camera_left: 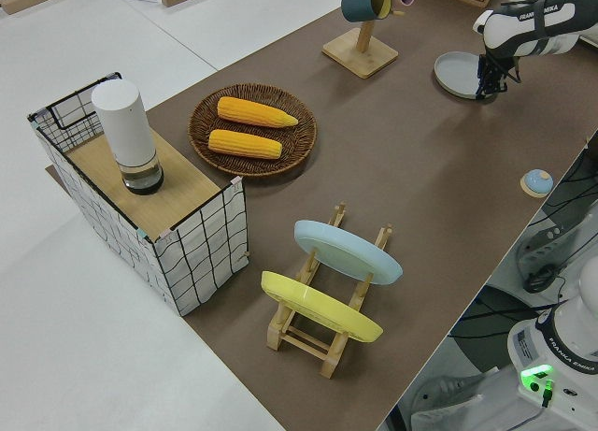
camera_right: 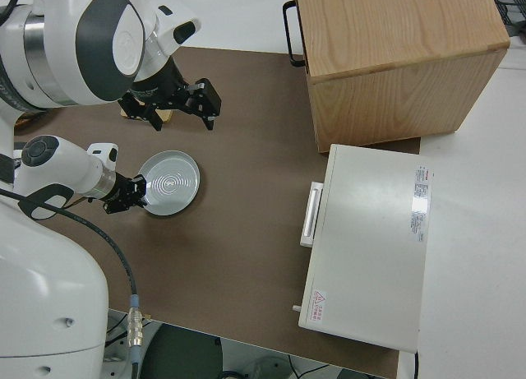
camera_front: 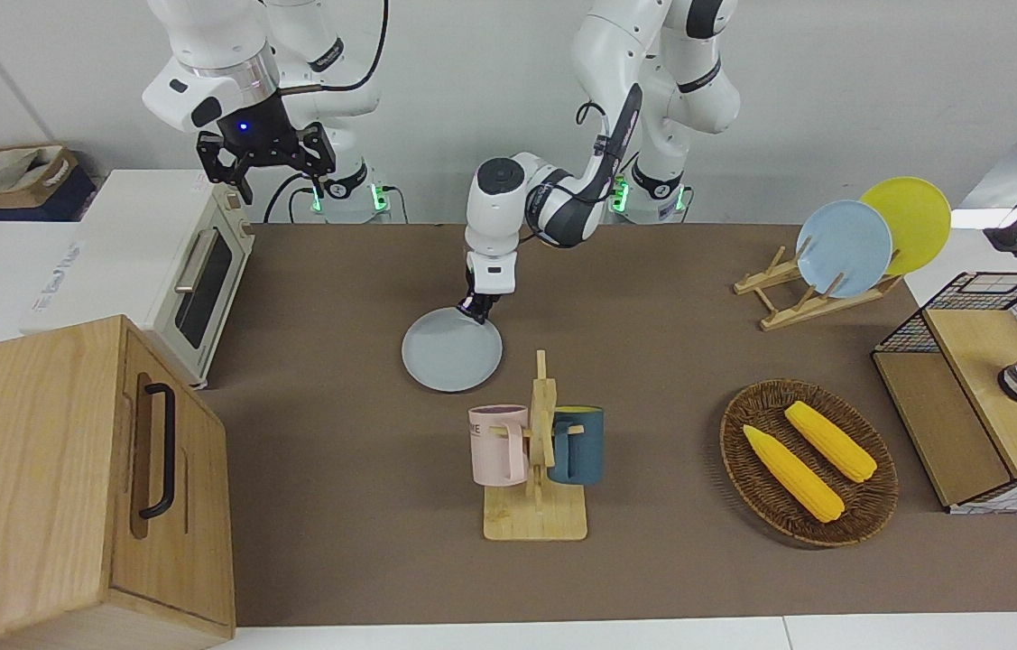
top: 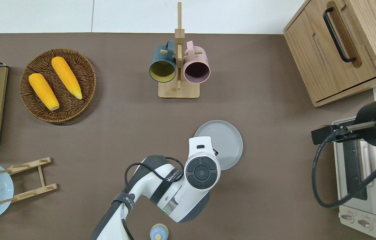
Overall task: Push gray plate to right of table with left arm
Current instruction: 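Continue pushing the gray plate toward the toaster oven side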
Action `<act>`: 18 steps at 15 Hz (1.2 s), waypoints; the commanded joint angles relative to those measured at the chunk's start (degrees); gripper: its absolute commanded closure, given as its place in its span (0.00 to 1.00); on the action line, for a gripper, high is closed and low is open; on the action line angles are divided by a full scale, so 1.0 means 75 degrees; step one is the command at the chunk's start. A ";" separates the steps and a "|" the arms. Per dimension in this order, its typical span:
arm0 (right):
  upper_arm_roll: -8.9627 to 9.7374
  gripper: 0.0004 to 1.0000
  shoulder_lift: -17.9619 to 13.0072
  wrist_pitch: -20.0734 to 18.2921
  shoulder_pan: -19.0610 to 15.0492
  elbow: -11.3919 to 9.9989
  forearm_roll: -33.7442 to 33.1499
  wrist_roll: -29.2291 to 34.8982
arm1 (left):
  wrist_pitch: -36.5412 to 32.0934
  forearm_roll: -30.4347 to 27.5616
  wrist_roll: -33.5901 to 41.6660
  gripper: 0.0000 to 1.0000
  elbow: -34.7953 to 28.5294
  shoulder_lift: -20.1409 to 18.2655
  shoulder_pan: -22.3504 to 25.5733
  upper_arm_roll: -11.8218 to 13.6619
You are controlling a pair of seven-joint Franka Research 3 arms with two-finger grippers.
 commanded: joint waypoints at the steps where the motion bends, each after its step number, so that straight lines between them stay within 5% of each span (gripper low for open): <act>1: 0.0114 0.02 -0.0048 -0.0093 -0.0155 0.0030 0.0078 0.0010 | -0.0181 0.0166 -0.0357 1.00 0.0479 0.0487 -0.0212 0.0041; 11: 0.0102 0.02 -0.0048 -0.0093 -0.0155 0.0030 0.0078 0.0010 | -0.0193 0.0166 -0.0977 1.00 0.0901 0.0792 -0.0798 0.0053; 18: 0.0114 0.02 -0.0048 -0.0093 -0.0155 0.0030 0.0078 0.0010 | -0.0603 0.0412 -0.1389 1.00 0.1979 0.1495 -0.0916 0.0041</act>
